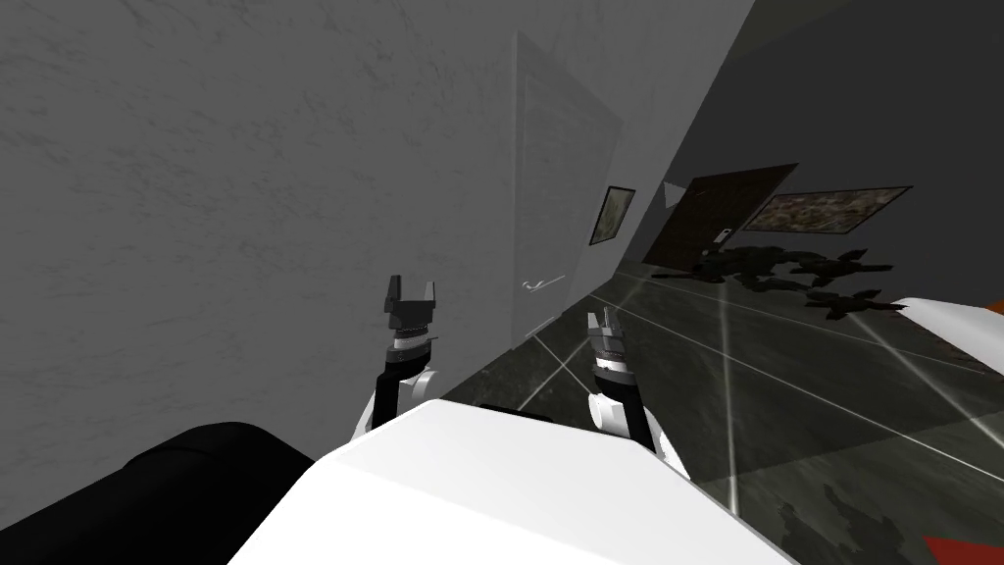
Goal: Pull the door open
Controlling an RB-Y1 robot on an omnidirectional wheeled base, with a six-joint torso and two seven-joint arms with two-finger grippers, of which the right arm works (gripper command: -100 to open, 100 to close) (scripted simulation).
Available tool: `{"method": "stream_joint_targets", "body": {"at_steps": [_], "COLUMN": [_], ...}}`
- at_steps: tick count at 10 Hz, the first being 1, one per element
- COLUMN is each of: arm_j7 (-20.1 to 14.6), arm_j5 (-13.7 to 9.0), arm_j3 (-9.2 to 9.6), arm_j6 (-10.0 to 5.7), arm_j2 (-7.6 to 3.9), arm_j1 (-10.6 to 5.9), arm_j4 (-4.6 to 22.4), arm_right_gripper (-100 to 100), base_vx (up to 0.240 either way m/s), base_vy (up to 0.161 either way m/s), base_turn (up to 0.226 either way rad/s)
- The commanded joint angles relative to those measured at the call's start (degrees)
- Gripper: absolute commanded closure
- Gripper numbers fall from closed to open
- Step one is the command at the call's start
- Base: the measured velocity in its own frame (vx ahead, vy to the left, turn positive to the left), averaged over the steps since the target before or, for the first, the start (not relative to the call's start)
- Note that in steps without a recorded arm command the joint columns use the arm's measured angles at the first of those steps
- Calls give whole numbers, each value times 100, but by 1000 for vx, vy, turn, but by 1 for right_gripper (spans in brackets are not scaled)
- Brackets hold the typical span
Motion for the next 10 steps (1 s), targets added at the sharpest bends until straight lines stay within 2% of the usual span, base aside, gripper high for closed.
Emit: {"method": "stream_joint_targets", "body": {"at_steps": [1, 3, 4, 5, 6, 8, 9, 10], "arm_j7": [-40, -80, -80, -101, -101, -143, -143, -164], "arm_j5": [-3, 1, 1, 3, 3, 7, 7, 9], "arm_j3": [-3, 1, 1, 3, 3, 8, 8, 10], "arm_j6": [20, -5, -5, -17, -17, -43, -43, -56], "arm_j2": [-59, -120, -120, -152, -152, -215, -215, -246], "arm_j1": [-157, -370, -370, -481, -481, -705, -705, -819], "arm_j4": [286, 672, 749, 949, 983, 1363, 1452, 1667], "arm_right_gripper": [-100, -100, -100, -100, -100, -100, -100, -100], "base_vx": [69, 64, 37, 36, 31, 47, 39, 34], "base_vy": [-78, -113, -80, -55, -42, -63, -77, -71], "base_turn": [240, 202, 81, 120, 73, 183, 76, 99]}}
